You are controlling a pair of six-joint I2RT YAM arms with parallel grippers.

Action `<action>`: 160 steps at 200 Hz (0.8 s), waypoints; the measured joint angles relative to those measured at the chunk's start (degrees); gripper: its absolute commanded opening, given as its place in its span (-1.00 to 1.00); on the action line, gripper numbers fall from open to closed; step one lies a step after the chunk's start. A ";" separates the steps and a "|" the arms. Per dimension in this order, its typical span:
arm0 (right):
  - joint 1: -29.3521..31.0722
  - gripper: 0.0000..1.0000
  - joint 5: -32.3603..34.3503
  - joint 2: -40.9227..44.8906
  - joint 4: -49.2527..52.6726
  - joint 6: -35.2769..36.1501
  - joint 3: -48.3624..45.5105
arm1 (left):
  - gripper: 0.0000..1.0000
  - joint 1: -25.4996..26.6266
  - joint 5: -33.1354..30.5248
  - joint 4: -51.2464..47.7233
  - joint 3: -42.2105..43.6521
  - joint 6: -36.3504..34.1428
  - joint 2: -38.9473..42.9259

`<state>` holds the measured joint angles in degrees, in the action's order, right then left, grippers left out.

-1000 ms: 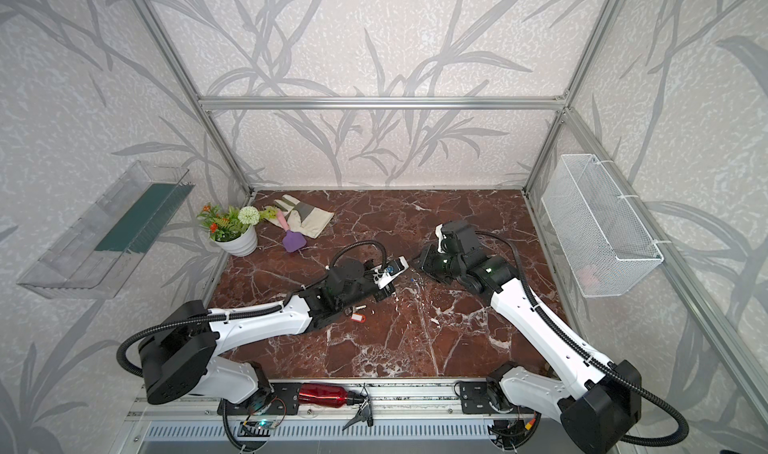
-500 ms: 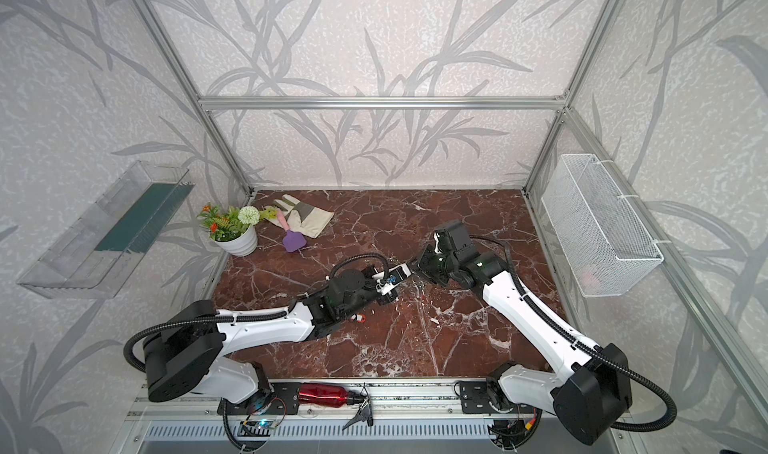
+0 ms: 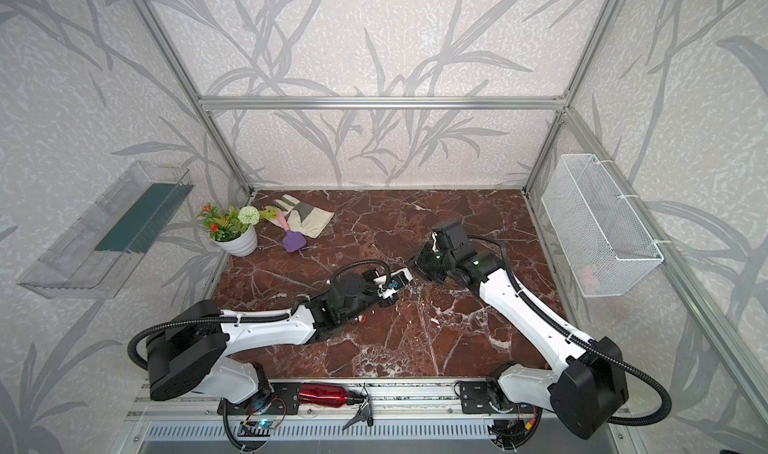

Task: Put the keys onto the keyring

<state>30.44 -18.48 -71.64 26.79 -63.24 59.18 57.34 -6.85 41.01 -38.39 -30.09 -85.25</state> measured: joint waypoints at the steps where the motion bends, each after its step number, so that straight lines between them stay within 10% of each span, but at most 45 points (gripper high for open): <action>1: 0.00 -0.57 0.00 0.00 0.00 -0.02 0.00 | -1.00 0.02 -0.07 0.02 0.00 0.00 -0.02; 160: 0.87 -0.84 -0.02 -0.48 -0.37 -1.84 -0.92 | -1.00 0.74 -2.75 0.48 0.00 -0.50 -1.77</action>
<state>31.31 -18.50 -72.12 26.41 -65.08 58.26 58.08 -9.61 41.50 -38.39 -30.59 -87.02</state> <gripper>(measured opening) 0.085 0.047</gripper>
